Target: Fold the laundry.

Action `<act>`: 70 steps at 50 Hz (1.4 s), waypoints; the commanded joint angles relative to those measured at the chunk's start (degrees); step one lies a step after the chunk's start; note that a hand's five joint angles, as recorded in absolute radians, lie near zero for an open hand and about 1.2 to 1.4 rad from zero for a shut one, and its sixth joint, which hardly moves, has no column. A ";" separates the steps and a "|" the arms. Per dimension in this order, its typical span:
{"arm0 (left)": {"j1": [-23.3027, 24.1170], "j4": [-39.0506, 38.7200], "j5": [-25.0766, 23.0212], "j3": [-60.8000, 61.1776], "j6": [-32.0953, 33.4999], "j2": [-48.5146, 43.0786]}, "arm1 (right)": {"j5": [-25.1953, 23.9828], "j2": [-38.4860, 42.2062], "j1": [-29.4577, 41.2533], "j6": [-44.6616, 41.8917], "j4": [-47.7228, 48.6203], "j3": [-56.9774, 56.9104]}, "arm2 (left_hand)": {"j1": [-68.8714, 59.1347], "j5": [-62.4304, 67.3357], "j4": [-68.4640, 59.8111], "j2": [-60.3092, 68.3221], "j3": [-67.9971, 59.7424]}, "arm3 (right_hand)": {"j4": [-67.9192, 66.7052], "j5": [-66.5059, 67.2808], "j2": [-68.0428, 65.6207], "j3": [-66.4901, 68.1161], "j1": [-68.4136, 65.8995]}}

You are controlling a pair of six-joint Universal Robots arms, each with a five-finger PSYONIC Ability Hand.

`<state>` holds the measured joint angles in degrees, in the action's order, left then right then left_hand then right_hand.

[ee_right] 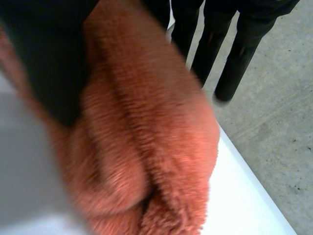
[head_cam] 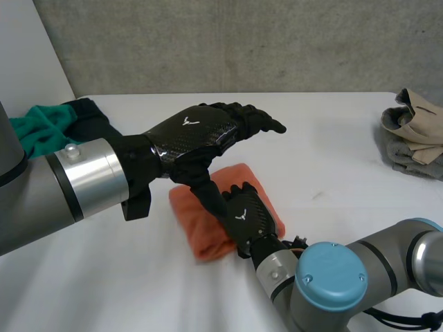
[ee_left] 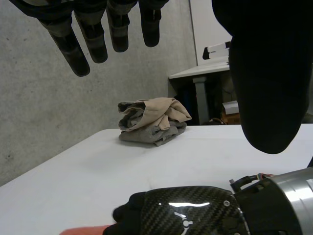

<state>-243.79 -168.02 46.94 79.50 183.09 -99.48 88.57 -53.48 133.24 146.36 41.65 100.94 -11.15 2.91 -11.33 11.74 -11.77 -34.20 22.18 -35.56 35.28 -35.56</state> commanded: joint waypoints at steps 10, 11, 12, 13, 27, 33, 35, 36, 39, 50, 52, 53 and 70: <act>-1.51 -0.02 0.08 -2.50 -0.10 2.27 | -1.39 -5.40 -5.18 6.92 -1.04 -7.51 | 1.15 -2.91 1.33 -1.74 1.77 | -45.80 47.82 -44.44 44.72 -44.44; -1.60 -0.02 0.08 -2.77 -0.19 2.36 | -1.39 -6.10 -5.79 7.44 -1.65 -8.21 | 1.15 -2.91 1.33 -1.74 1.77 | -45.80 47.82 -44.44 44.72 -44.44; -1.60 -0.02 0.08 -3.21 -0.28 2.62 | -1.39 -6.71 -6.49 7.97 -2.18 -9.09 | 1.15 -2.91 1.33 -1.74 1.77 | -45.80 47.82 -44.44 44.72 -44.44; -1.60 -0.02 0.08 -4.17 -0.54 2.97 | -1.47 -8.03 -8.07 8.67 -3.40 -10.66 | 1.15 -2.91 1.33 -1.74 1.77 | -45.80 47.82 -44.44 44.72 -44.44; -0.72 -0.29 1.66 -10.50 -4.76 3.15 | -1.74 -12.44 -28.28 15.97 -10.88 -32.46 | 1.15 -2.91 1.33 -1.74 1.77 | -45.80 47.82 -44.44 44.72 -44.44; 0.77 -1.25 1.75 -10.15 -4.94 2.71 | -5.51 -8.23 -40.41 21.77 -10.19 -39.32 | 1.15 -2.91 1.33 -1.74 1.77 | -45.80 47.82 -44.44 44.72 -44.44; 1.21 -1.43 1.84 -9.80 -4.94 2.45 | -7.26 -6.29 -43.14 22.65 -9.40 -40.29 | 1.15 -2.91 1.33 -1.74 1.77 | -45.80 47.82 -44.44 44.72 -44.44; 1.65 -1.69 1.84 -9.54 -4.94 2.28 | -9.88 -3.76 -45.76 23.09 -8.17 -41.34 | 1.15 -2.91 1.33 -1.74 1.77 | -45.80 47.82 -44.44 44.72 -44.44; 2.44 -2.31 1.92 -8.84 -4.94 1.66 | -14.56 2.23 -50.70 23.79 -4.83 -42.23 | 1.15 -2.91 1.33 -1.74 1.77 | -45.80 47.82 -44.44 44.72 -44.44; 3.50 -3.45 2.54 -7.60 -4.76 -0.63 | -31.08 19.46 -60.20 24.24 3.53 -40.21 | 1.15 -2.91 1.33 -1.74 1.77 | -45.80 47.82 -44.44 44.72 -44.44; 3.59 -3.45 2.63 -7.60 -4.68 -0.89 | -33.28 20.35 -60.73 23.19 3.70 -39.42 | 1.15 -2.91 1.33 -1.74 1.77 | -45.80 47.82 -44.44 44.72 -44.44; 3.50 -3.45 2.63 -7.60 -4.68 -1.06 | -34.68 20.70 -61.16 21.79 3.79 -38.90 | 1.15 -2.91 1.33 -1.74 1.77 | -45.80 47.82 -44.44 44.72 -44.44; 3.76 -3.28 2.45 -8.13 -4.68 -0.45 | -27.67 10.16 -61.52 20.28 -3.85 -34.94 | 1.15 -2.91 1.33 -1.74 1.77 | 24.20 -22.18 25.56 -25.28 25.56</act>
<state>-240.15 -171.35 49.49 71.54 178.42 -100.50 57.70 -37.52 71.72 166.46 41.20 63.72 -11.15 2.91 -11.33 11.74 -11.79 -13.18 6.55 -12.20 12.57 -12.80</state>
